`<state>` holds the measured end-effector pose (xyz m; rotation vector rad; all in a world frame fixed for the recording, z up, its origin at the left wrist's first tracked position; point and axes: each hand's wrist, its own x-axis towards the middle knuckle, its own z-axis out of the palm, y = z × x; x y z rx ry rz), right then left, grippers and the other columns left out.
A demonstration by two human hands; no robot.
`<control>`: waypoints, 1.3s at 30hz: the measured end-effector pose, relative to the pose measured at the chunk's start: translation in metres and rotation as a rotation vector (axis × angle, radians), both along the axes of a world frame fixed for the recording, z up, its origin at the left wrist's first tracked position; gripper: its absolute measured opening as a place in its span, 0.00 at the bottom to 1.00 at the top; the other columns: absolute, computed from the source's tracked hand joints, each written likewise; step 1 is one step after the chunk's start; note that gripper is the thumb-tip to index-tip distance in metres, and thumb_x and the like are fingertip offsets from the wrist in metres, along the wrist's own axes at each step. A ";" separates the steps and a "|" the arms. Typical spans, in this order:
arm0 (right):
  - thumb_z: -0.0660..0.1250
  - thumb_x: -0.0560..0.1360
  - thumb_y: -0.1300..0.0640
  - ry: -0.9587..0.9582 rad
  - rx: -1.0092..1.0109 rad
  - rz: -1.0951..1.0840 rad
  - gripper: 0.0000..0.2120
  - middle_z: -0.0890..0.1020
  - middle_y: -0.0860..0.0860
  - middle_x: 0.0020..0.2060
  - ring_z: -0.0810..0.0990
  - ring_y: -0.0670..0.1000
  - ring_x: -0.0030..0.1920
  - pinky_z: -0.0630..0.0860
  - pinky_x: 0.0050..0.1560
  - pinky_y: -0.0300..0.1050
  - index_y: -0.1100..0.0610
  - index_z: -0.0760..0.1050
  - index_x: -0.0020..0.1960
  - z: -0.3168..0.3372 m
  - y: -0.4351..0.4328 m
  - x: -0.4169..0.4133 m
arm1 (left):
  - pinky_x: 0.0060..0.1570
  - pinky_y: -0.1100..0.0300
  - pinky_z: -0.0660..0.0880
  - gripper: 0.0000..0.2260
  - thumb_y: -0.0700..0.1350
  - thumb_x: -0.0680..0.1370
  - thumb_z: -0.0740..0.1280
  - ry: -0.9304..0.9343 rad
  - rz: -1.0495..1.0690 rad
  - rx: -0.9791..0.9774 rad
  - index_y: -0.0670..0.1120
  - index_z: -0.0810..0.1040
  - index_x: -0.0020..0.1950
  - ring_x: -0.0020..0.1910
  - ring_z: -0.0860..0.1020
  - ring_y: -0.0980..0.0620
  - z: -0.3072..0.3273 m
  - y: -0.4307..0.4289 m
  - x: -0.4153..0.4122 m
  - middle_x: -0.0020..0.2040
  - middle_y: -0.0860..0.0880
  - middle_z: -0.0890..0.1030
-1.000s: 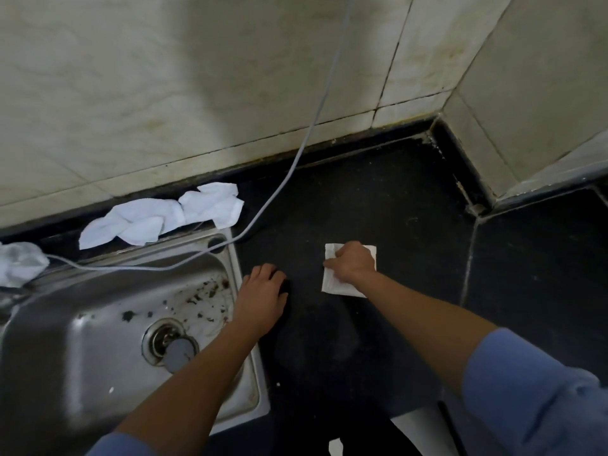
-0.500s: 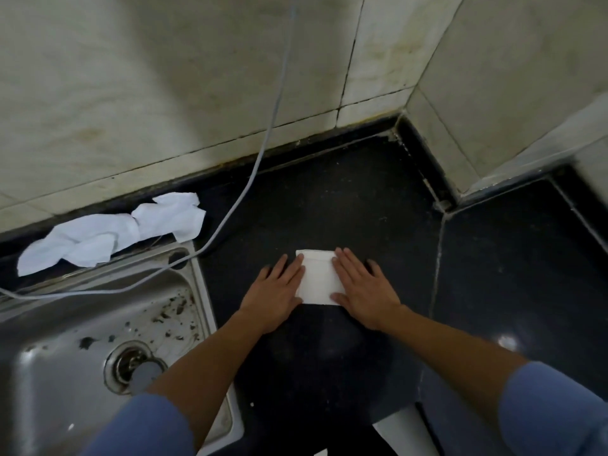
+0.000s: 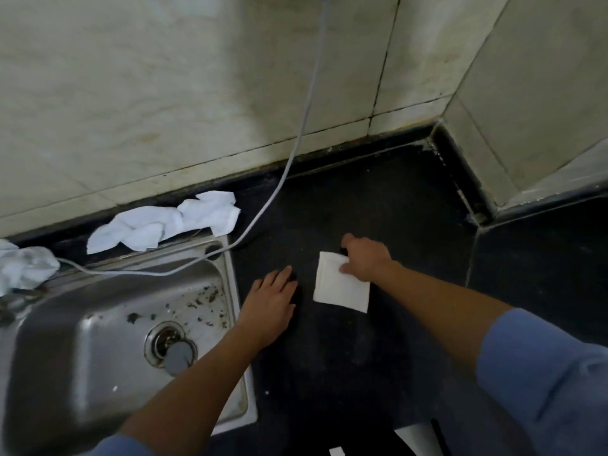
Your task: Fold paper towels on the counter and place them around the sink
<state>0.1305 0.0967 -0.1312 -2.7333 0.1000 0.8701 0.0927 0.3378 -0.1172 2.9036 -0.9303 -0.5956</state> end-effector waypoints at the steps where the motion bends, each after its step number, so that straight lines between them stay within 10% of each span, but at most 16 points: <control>1: 0.69 0.74 0.50 0.058 0.040 -0.021 0.22 0.77 0.55 0.57 0.77 0.55 0.54 0.72 0.46 0.46 0.56 0.69 0.64 0.002 0.003 0.005 | 0.65 0.46 0.67 0.21 0.48 0.77 0.66 -0.004 0.022 0.006 0.45 0.71 0.69 0.71 0.65 0.42 0.003 0.008 -0.004 0.75 0.44 0.63; 7: 0.69 0.72 0.58 0.162 0.182 -0.172 0.17 0.78 0.56 0.55 0.78 0.55 0.53 0.75 0.46 0.44 0.59 0.74 0.60 0.018 0.008 0.000 | 0.50 0.50 0.78 0.16 0.45 0.69 0.73 -0.061 0.106 -0.003 0.45 0.80 0.56 0.54 0.79 0.43 0.021 0.045 -0.018 0.58 0.44 0.78; 18: 0.63 0.75 0.53 -0.369 -0.054 -0.213 0.12 0.79 0.53 0.52 0.78 0.58 0.53 0.72 0.47 0.49 0.52 0.74 0.57 0.087 0.009 -0.123 | 0.55 0.52 0.71 0.15 0.45 0.78 0.60 -0.133 -0.124 -0.078 0.47 0.72 0.64 0.59 0.73 0.46 0.067 0.041 -0.018 0.59 0.47 0.74; 39: 0.58 0.78 0.52 -0.359 -0.498 -1.027 0.11 0.77 0.51 0.53 0.78 0.57 0.52 0.68 0.41 0.47 0.52 0.72 0.59 0.151 0.028 -0.676 | 0.50 0.50 0.74 0.11 0.48 0.79 0.59 -0.172 -1.177 -0.206 0.47 0.75 0.58 0.54 0.77 0.44 0.132 -0.158 -0.363 0.56 0.47 0.77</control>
